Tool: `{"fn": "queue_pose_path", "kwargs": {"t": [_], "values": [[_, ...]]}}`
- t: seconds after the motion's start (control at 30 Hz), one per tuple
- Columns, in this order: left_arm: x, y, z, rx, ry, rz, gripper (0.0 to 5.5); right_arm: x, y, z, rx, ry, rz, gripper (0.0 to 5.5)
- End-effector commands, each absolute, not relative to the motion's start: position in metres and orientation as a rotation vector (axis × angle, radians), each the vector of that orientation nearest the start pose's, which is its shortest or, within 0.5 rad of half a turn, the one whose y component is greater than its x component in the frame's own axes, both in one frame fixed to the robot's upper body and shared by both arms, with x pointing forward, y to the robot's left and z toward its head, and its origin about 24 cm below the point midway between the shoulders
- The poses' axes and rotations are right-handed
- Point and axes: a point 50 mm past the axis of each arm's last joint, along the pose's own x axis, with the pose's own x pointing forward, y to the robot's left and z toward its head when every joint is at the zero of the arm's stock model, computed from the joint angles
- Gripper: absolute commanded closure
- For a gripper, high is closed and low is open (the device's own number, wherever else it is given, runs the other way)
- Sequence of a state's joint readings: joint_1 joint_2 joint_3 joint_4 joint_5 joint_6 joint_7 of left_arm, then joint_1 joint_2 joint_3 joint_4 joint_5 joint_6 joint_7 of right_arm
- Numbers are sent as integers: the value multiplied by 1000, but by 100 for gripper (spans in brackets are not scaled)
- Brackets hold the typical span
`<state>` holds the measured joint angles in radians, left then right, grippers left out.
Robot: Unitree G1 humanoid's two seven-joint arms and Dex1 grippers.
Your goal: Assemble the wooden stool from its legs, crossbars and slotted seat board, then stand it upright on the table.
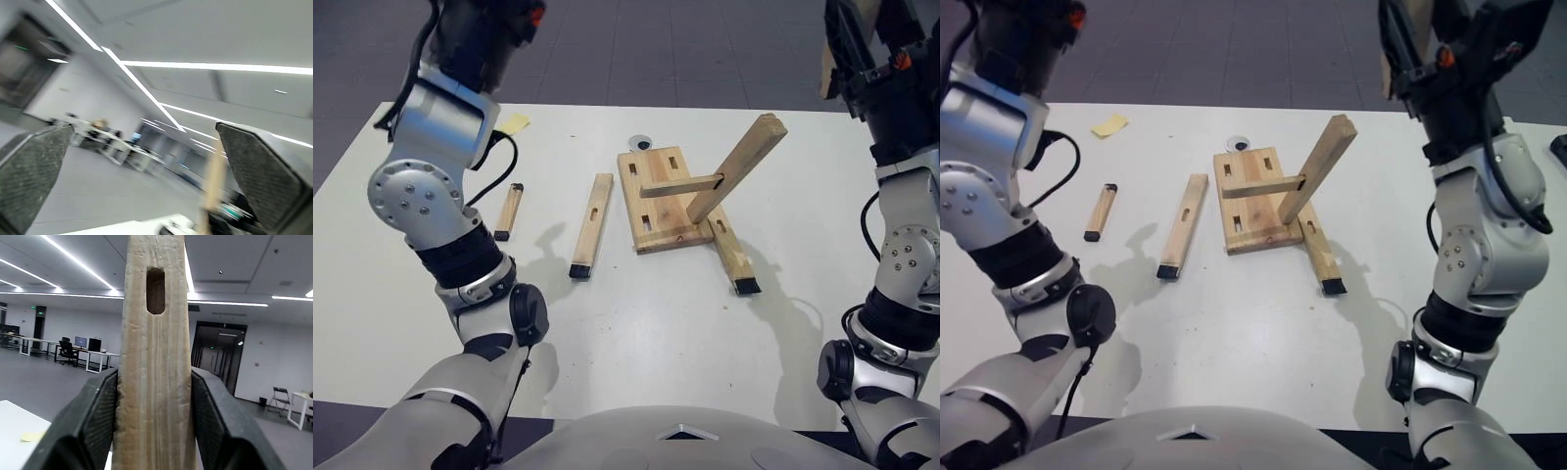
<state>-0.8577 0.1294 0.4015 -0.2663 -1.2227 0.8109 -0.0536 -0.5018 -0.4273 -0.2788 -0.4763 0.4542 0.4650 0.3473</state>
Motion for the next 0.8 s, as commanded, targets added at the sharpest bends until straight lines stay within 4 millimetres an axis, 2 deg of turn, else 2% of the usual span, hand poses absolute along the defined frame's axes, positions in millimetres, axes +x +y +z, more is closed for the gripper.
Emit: {"fn": "queue_pose_path", "kwargs": {"t": [0.03,0.13,0.3,0.57,0.8], "values": [[280,101,324,-746,-340,-1078,10,263,-167,272,-148,-620,520,344],[278,89,330,-709,-301,-1145,10,262,-154,263,-187,-614,574,344],[289,80,333,-653,-247,-1139,10,258,-140,249,-228,-593,635,344],[301,95,329,-663,-260,-1092,10,259,-135,231,-293,-544,660,344],[302,94,323,-667,-243,-1098,134,263,-136,224,-329,-528,643,344]]}}
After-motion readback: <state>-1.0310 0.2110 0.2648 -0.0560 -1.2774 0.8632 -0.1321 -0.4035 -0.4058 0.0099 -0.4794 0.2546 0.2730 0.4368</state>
